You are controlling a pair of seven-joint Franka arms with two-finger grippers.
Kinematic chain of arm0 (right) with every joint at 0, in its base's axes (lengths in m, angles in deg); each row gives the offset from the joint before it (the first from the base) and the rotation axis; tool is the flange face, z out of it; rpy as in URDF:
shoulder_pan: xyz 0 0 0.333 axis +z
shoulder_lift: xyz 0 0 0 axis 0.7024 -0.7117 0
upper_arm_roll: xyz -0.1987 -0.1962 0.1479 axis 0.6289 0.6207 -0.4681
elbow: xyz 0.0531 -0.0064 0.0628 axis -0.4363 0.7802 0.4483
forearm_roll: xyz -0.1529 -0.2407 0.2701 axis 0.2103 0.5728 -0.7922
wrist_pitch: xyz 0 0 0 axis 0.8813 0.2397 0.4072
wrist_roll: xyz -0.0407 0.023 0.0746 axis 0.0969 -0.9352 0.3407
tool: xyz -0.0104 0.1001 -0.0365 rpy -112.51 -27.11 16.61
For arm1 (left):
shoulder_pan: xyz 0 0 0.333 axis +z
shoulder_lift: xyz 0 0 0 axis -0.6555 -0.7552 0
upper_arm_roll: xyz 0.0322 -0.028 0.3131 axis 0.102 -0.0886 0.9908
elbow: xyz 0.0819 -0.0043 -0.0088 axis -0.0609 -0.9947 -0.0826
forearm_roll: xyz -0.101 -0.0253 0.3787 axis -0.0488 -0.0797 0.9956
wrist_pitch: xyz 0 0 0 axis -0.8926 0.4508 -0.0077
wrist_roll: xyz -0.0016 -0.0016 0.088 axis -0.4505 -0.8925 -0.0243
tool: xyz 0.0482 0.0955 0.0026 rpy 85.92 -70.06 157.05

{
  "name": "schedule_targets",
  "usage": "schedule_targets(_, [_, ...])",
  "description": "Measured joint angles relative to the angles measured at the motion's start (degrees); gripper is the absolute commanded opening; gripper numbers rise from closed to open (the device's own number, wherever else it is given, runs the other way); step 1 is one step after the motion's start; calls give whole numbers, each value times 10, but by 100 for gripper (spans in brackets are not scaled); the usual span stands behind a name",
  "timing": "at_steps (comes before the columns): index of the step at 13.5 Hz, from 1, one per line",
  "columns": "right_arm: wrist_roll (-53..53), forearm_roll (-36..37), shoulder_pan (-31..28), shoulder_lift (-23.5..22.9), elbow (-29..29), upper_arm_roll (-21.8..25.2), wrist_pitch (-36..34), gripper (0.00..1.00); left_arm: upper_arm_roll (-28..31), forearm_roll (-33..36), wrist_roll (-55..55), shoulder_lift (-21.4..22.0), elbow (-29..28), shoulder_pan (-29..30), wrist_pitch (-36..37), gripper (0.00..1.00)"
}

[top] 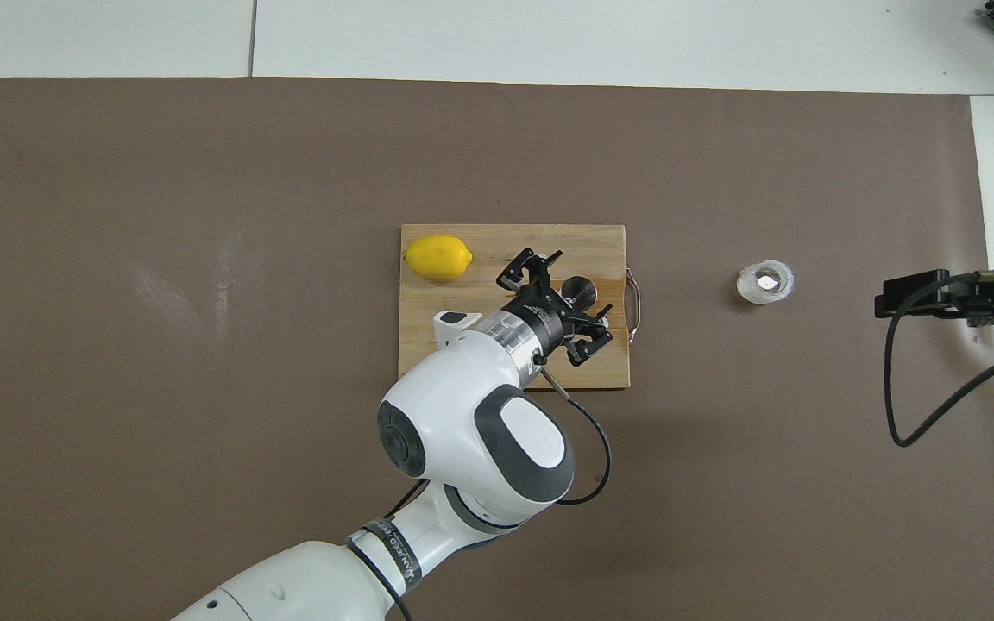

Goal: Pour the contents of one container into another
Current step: 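Lower the metal cup onto the board beside the stain and open the left gripper, then withdraw the left gripper while the right gripper reaches the white cup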

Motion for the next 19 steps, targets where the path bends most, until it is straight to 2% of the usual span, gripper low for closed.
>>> schedule_targets(3, [0, 0, 0, 0, 0, 0, 0, 100, 1, 3, 0, 38, 6, 8, -6, 100])
schedule_targets(6, [0, 0, 0, 0, 0, 0, 0, 100, 1, 3, -9, 76, 2, 48, 10, 100])
schedule_targets(8, [0, 0, 0, 0, 0, 0, 0, 100, 2, 8, -19, 87, 1, 96, 78, 100])
schedule_targets(10, [0, 0, -4, 0, 0, 2, -5, 100, 3, 42, -22, 91, -1, 148, 150, 100])
schedule_targets(12, [14, 0, -9, 0, 0, 3, -38, 100, 3, 95, -24, 96, -4, 194, 233, 100])
schedule_targets(13, [55, 0, -10, 0, 0, 3, -46, 100, 3, 130, -24, 100, -6, 218, 281, 100])
schedule_targets(17, [350, 0, -55, 0, 1, 5, -48, 100, 3, 340, -24, 119, -6, 305, 492, 100])
schedule_targets(19, [468, 0, -72, 1, 5, 6, -28, 100, 3, 447, -24, 129, 2, 342, 573, 100])
